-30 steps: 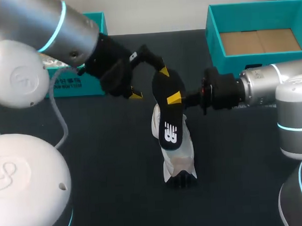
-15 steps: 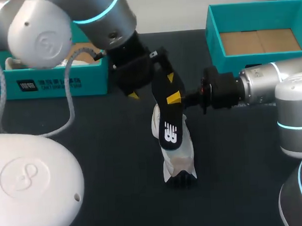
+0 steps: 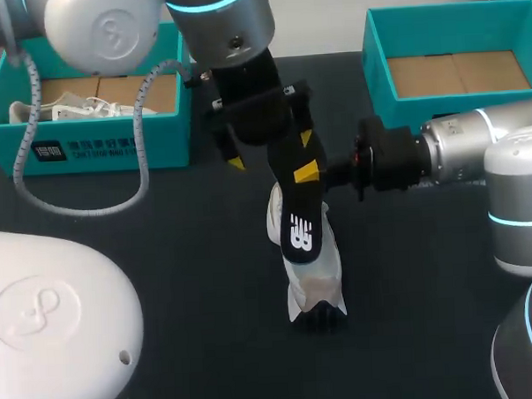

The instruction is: Take the shoe out of the shoebox, open the shoe tongue, remove and reinsert the insole, then place the shoe into the shoebox

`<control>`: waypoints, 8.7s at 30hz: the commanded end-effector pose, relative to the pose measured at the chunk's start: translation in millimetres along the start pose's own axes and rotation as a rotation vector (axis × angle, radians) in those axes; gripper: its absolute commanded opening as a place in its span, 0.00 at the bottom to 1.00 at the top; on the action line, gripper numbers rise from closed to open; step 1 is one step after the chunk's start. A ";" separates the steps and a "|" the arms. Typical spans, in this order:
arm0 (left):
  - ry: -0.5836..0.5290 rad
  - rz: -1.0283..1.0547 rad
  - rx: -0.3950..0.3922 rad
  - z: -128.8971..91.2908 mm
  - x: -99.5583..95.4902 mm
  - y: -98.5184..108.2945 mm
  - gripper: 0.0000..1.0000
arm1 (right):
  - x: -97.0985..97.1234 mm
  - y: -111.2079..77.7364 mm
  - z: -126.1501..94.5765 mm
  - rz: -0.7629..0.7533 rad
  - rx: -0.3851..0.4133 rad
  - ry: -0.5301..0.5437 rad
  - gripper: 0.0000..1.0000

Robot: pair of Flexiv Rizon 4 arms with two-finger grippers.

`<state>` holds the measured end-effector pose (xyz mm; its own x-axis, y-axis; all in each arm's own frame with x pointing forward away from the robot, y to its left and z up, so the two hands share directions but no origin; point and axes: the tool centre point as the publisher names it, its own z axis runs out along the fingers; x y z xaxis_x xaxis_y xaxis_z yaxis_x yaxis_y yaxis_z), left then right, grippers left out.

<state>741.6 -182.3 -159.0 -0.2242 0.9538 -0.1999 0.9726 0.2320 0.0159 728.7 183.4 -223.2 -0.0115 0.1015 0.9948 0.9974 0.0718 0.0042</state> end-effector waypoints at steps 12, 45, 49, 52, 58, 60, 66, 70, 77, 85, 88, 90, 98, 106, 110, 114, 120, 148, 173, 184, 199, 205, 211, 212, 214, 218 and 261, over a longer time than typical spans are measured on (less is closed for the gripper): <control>0.123 0.075 0.038 -5.2 -5.0 7.2 1.00 | -3.0 -0.5 2.4 -0.004 -0.002 0.003 0.00; 0.069 0.189 0.039 -1.5 -17.8 9.4 1.00 | -4.4 -0.6 4.7 -0.003 0.001 0.010 0.00; 0.048 0.189 0.044 0.6 -18.1 10.4 1.00 | -4.2 -0.5 4.9 -0.003 0.002 0.011 0.00; -0.013 0.197 0.065 1.1 -16.5 11.7 1.00 | -3.6 -0.6 5.0 -0.004 0.002 0.010 0.00; -0.214 0.226 0.147 -3.3 -9.5 13.0 1.00 | -3.1 -0.8 5.0 -0.001 0.001 0.009 0.00; -0.284 0.233 0.156 -6.1 -6.9 12.9 1.00 | -2.8 -0.7 4.9 -0.001 0.002 0.008 0.00; -0.434 0.222 0.174 -13.2 2.7 6.2 1.00 | 0.7 -0.5 1.3 0.008 0.003 0.004 0.00; -0.484 0.214 0.168 -16.0 7.3 0.6 1.00 | 2.5 0.1 -0.2 0.010 0.006 -0.001 0.00; -0.526 0.159 0.196 -14.4 13.8 0.3 1.00 | 3.9 1.9 -2.2 0.016 0.012 -0.003 0.00; -0.529 0.167 0.211 -13.9 13.7 0.5 1.00 | 1.9 1.8 -3.2 0.019 0.014 0.002 0.00; -0.529 0.167 0.211 -13.9 13.7 0.5 1.00 | -0.9 0.5 -2.0 0.021 0.012 0.008 0.00; -0.529 0.167 0.211 -13.9 13.7 0.5 1.00 | -2.8 0.1 -1.4 0.021 0.011 0.012 0.00; -0.665 0.131 0.177 -4.7 13.7 5.2 1.00 | -4.8 -1.0 -0.8 0.015 0.007 0.019 0.00; -0.929 0.103 0.194 2.6 17.9 14.1 1.00 | -7.9 -2.9 -1.1 0.027 0.004 0.036 0.00; -1.026 0.119 0.219 5.1 22.1 14.7 1.00 | -7.4 -3.6 -1.5 0.033 0.006 0.039 0.00; -1.095 0.118 0.239 5.8 25.8 14.0 1.00 | -6.1 -4.4 -2.0 0.038 0.006 0.038 0.00; -1.127 0.091 0.228 6.5 32.2 14.1 1.00 | -5.5 -4.6 -1.9 0.042 0.002 0.040 0.00; -1.305 0.000 0.089 46.7 22.9 34.2 1.00 | -0.4 -4.3 6.3 0.074 -0.050 0.086 0.00; -1.366 -0.028 0.148 75.8 -12.8 24.0 0.40 | -4.1 3.7 15.3 0.052 -0.015 0.105 0.00; -1.356 -0.042 0.154 81.6 -22.2 19.3 0.30 | -5.8 2.0 15.8 0.051 -0.013 0.107 0.00; -1.348 -0.055 0.160 86.0 -23.9 15.5 0.00 | -5.8 0.5 16.1 0.043 -0.005 0.105 0.00; -1.338 -0.064 0.162 87.2 -22.8 17.1 0.00 | -5.8 -3.6 16.5 0.037 -0.014 0.102 0.00; -1.324 -0.068 0.169 85.1 -18.4 22.5 0.00 | -0.2 -17.0 9.1 0.022 -0.034 0.068 1.00; -1.313 -0.077 0.180 84.4 -17.0 23.5 0.00 | 0.5 -20.1 7.2 0.021 -0.039 0.063 1.00; -1.304 -0.101 0.201 81.3 -13.8 24.6 0.00 | 1.5 -25.6 3.6 0.004 -0.044 0.046 1.00; -1.275 -0.155 0.263 71.2 -7.6 22.0 0.00 | 3.6 -35.9 -5.6 -0.118 -0.053 -0.013 1.00; -1.142 -0.364 0.530 19.8 6.7 0.9 0.00 | 7.8 -44.4 -36.4 -1.119 0.376 -0.632 1.00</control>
<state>742.9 -179.8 -180.3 -0.5544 0.0915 -0.8272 0.8320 0.0865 -0.5480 685.7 149.6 -220.4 -0.7673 0.3482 0.5385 0.6405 0.3752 0.6701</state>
